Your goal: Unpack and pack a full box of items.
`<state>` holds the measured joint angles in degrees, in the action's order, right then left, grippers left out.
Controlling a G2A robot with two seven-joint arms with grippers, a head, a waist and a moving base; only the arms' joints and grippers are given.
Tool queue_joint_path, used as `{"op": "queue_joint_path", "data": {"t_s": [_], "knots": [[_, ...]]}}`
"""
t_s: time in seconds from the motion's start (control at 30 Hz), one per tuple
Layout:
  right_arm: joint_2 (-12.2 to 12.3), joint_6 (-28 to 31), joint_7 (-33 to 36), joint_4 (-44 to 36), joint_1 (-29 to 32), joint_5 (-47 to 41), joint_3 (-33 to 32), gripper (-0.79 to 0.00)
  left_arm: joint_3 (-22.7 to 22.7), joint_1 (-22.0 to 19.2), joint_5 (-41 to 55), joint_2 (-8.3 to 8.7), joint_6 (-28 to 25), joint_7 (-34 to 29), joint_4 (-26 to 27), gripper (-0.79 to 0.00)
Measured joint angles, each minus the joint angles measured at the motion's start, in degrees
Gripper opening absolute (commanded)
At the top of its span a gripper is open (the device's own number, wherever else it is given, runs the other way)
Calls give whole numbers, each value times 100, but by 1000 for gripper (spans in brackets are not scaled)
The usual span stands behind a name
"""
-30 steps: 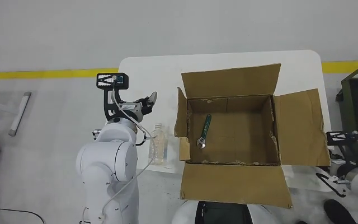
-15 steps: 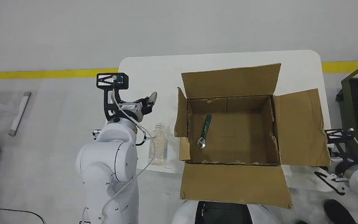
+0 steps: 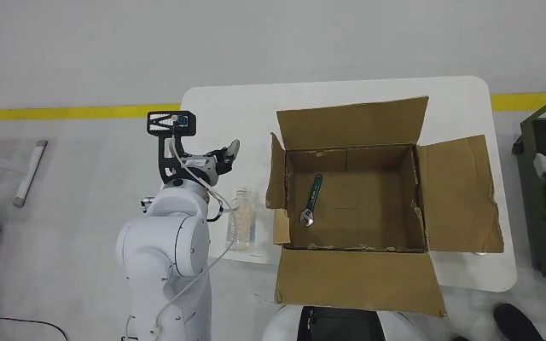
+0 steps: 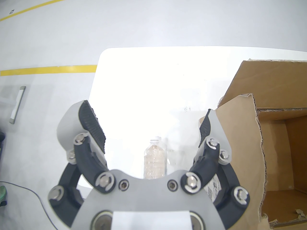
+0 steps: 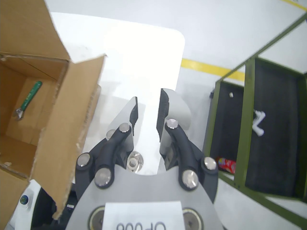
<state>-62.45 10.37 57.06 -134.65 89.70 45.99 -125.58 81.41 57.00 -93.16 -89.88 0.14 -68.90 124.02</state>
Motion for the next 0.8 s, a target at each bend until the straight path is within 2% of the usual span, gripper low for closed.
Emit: {"op": "queue_joint_path", "data": {"t_s": [0.13, 0.23, 0.37, 0.57, 0.8], "knots": [[105, 114, 178, 0, -665, -93, 679, -785, 0, 0, 0, 0, 0, 0, 0, 0], [150, -78, 309, 0, -1139, -51, 1433, -785, 0, 0, 0, 0, 0, 0, 0, 0], [149, -630, 355, 0, -1639, 225, 2615, -785, 0, 0, 0, 0, 0, 0, 0, 0], [83, -1631, 602, 46, -2000, 888, 4154, -785, 64, 111, 47, 8, 63, 225, 1, 0], [-50, -2575, 472, 920, -2509, 1637, 5373, -785, 196, 163, -111, 36, 221, 623, 18, 0]]}}
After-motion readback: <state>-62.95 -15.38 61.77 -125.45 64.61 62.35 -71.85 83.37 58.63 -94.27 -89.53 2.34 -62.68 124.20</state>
